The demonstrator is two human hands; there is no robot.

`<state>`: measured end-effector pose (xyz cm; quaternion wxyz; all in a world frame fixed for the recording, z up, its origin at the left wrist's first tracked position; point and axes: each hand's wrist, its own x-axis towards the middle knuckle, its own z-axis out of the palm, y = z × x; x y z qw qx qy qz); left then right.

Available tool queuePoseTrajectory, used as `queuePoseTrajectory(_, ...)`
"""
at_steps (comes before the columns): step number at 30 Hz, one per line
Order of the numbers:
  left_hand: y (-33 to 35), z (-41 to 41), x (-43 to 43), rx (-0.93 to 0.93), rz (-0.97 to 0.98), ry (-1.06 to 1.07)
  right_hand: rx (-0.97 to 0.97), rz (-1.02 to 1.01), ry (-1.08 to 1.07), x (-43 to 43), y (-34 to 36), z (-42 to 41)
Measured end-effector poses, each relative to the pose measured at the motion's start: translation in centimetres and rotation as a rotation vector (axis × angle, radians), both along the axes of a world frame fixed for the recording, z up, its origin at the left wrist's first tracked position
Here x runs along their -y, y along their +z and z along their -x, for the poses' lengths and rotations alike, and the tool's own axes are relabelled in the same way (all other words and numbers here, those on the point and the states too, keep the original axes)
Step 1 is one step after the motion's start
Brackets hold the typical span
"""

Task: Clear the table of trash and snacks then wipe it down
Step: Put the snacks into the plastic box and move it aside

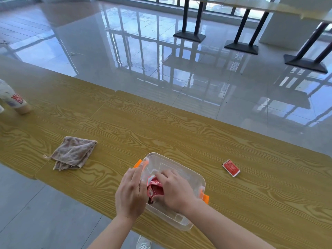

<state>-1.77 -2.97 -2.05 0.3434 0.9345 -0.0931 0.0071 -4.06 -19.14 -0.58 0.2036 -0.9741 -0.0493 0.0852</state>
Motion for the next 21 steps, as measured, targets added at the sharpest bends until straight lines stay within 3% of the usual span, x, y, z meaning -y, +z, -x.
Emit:
queuePoseTrajectory(3,0.0,-0.1,-0.1,-0.008,-0.005,-0.010,0.146,-0.159,-0.071,1.4,1.6,0.6)
queuePoseTrajectory(9,-0.5,-0.2,-0.2,-0.004,-0.038,-0.012,0.412,-0.199,-0.405,9.3,4.1,0.0)
queuePoseTrajectory(17,-0.7,-0.2,-0.2,0.001,-0.074,-0.027,-0.102,0.129,-0.716,20.4,-2.7,-1.0)
queuePoseTrajectory(21,-0.9,-0.3,-0.1,0.000,-0.095,-0.028,-0.230,0.232,-0.761,22.4,-4.8,-0.9)
